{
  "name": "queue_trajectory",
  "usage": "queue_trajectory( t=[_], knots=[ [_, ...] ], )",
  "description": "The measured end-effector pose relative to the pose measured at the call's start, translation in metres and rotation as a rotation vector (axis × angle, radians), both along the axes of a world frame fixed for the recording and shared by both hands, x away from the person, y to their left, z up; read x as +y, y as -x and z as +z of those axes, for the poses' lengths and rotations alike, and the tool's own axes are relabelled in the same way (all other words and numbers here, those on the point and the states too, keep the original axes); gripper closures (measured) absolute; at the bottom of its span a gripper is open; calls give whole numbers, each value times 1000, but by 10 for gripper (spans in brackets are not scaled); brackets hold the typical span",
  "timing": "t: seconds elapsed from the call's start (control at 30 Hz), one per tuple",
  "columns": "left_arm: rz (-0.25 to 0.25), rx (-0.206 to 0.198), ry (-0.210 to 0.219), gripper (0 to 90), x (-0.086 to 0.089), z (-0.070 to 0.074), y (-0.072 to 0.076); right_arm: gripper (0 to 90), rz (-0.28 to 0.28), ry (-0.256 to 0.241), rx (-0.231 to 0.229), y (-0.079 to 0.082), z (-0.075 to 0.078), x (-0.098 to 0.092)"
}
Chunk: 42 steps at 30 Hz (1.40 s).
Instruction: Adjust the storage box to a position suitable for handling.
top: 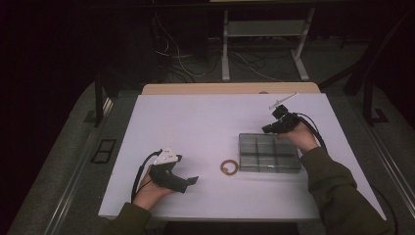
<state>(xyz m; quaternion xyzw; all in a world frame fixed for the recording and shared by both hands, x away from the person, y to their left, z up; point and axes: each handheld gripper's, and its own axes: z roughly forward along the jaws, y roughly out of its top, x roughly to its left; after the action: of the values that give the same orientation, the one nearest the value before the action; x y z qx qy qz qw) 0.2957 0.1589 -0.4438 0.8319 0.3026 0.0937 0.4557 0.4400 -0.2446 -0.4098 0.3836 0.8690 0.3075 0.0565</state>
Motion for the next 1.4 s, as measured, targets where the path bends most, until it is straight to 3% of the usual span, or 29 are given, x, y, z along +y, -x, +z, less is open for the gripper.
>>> queue_trajectory(
  t=[0.43, 1.03, 1.2, 1.4],
  knots=[
    [1, 0, 1, 0, 0, 0, 0, 892, 61, 0, -1, 19, 2, 10],
    [0, 4, -5, 0, -1, -1, 0, 892, 53, -9, 1, 35, 1, 0],
    [1, 4, -3, 0, 0, -1, 0, 890, 32, -93, -51, 40, 7, -8],
    [-10, 2, -13, 0, 0, -1, 0, 736, 12, -201, -121, 53, 13, -22]
  ],
)
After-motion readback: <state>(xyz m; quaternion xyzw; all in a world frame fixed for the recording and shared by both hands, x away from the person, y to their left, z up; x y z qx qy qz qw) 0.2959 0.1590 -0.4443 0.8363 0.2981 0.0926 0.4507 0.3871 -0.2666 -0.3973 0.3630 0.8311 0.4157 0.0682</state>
